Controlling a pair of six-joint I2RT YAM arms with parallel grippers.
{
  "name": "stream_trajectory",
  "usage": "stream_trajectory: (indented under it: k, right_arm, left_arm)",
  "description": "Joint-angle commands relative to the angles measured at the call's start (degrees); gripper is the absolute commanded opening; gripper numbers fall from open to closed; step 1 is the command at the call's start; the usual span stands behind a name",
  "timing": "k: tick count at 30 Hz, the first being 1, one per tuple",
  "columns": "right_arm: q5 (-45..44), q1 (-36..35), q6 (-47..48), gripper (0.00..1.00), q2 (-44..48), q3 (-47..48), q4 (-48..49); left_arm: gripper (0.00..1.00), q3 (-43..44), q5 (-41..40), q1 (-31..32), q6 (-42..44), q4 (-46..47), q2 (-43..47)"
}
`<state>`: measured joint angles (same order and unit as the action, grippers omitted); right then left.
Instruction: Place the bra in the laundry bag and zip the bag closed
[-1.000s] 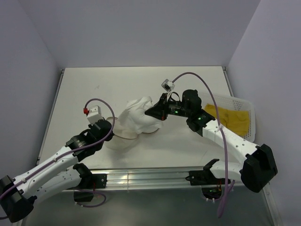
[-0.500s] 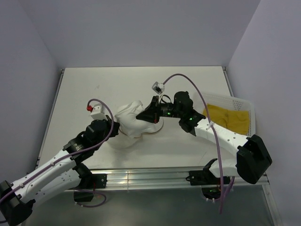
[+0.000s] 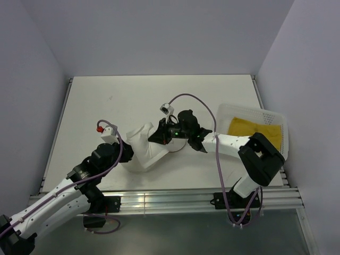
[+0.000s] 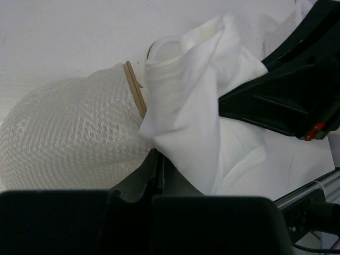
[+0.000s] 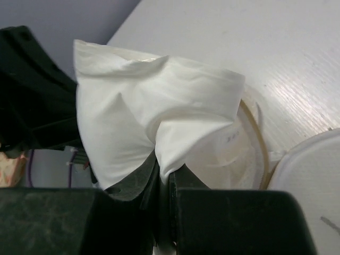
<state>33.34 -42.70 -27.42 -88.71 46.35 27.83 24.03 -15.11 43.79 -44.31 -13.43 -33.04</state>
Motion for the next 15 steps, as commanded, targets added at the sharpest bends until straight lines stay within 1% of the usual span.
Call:
stream_trajectory:
  k: [1,4,6,8,13,15]
  right_arm:
    - [-4.0,-1.0,0.8,0.00,-1.7,1.8,1.4]
    - [-7.2,-1.0,2.9,0.00,-1.2,2.8,-1.7]
    - [-10.2,-1.0,5.0,0.00,0.7,3.1,-3.5]
    - [-12.3,-0.9,7.5,0.00,2.8,4.4,-7.3]
    - [-12.7,-1.0,11.3,0.00,3.9,5.5,-11.2]
    - [-12.1,-1.0,14.6,0.00,4.4,5.8,-12.9]
  left_arm:
    - [0.00,0.5,1.8,0.1,-1.7,0.0,2.4]
    - [0.00,1.1,0.2,0.1,-2.0,-3.9,3.8]
    - [0.00,1.8,-1.0,0.1,-2.5,-5.8,4.0]
    - [0.00,2.1,-0.9,0.1,-2.7,-7.2,3.9]
    - [0.00,3.5,-2.1,0.1,-2.8,-8.2,1.5]
    - [0.00,3.9,-1.6,0.1,-1.8,-6.9,0.8]
